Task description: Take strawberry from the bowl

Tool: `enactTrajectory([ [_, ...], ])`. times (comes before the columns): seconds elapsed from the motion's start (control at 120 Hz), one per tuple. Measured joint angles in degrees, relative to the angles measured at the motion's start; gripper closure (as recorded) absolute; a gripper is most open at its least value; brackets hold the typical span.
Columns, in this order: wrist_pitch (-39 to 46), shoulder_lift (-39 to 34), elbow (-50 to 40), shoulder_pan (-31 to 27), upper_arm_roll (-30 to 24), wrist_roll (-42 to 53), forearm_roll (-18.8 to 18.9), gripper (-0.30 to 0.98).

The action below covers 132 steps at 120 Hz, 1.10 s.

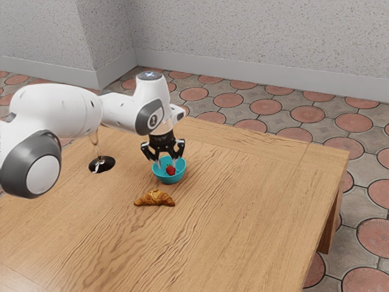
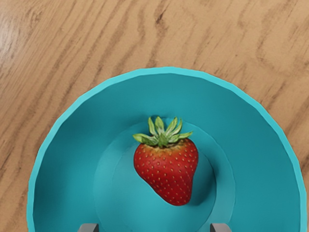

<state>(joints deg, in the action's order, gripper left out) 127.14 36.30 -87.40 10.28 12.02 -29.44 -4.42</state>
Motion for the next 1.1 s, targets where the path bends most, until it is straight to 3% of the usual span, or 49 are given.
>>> enactTrajectory([
  [1.1,2.0,7.9,6.8,-0.7,0.0,-0.9,0.1,0.45],
])
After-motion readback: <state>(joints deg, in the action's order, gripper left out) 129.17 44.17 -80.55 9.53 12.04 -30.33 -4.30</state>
